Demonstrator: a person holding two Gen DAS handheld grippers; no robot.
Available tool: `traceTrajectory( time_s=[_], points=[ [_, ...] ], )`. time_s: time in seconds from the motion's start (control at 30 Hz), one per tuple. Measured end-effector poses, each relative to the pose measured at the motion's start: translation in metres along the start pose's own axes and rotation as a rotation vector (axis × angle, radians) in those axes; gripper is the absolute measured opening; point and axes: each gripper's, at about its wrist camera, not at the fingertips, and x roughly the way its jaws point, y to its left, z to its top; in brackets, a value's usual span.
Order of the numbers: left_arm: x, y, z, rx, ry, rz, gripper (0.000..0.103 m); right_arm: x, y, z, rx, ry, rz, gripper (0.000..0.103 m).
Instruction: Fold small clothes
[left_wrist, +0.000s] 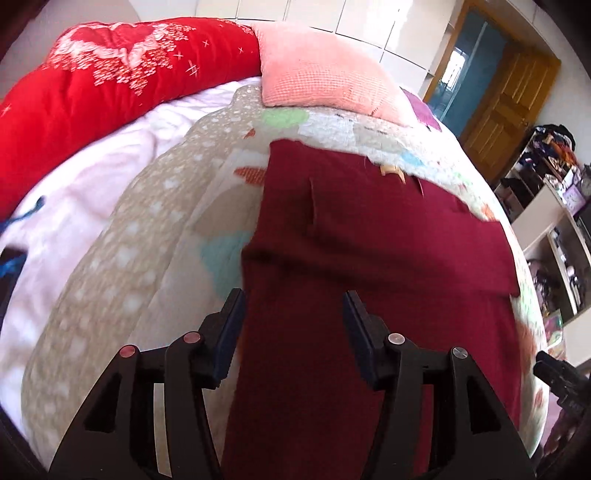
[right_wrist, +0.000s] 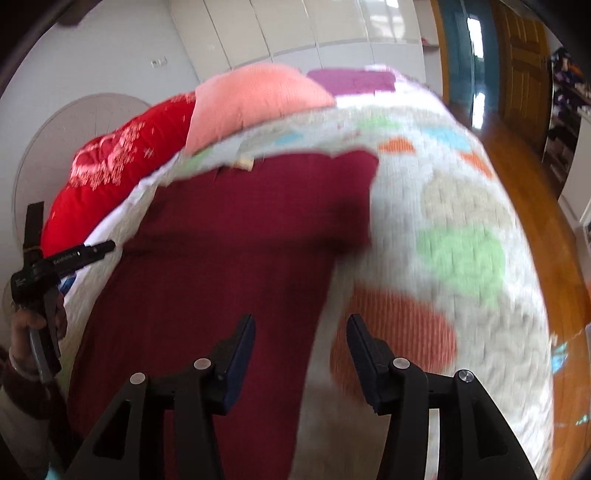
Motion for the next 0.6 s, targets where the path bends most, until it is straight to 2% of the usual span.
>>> traceTrajectory(
  time_s=[0.17, 0.2, 0.23, 0.3, 0.37, 0.43, 0.5, 0.6],
  points=[
    [-0.017, 0.006, -0.039, -0.032, 0.018, 0.004, 0.054, 0.014, 0.006, -0.037, 0.027, 0.066, 0.071, 0.049],
    [-0.019, 0.007, -0.046, -0.04, 0.029, 0.001, 0.054, 0.018, 0.008, -0.042, 0.026, 0.07, 0.084, 0.041],
    [-0.02, 0.008, -0.052, -0.044, 0.042, 0.001, 0.054, 0.021, 0.013, -0.046, 0.014, 0.067, 0.085, 0.022],
    [-0.023, 0.007, -0.065, -0.036, 0.063, 0.01, 0.054, 0.018, 0.026, -0.05, -0.035, 0.034, 0.04, 0.01],
    [-0.025, 0.007, -0.076, -0.025, 0.067, 0.032, 0.054, 0.01, 0.032, -0.05, -0.071, 0.01, 0.013, 0.009],
    [-0.025, 0.006, -0.086, -0.011, 0.077, 0.059, 0.054, 0.013, 0.031, -0.054, -0.094, 0.022, -0.077, 0.009],
    [-0.027, 0.006, -0.093, 0.002, 0.08, 0.081, 0.054, 0.013, 0.021, -0.058, -0.052, 0.037, -0.056, 0.009],
    [-0.03, 0.008, -0.101, 0.004, 0.073, 0.092, 0.054, -0.005, 0.013, -0.062, -0.004, 0.015, 0.009, 0.009]
  ],
)
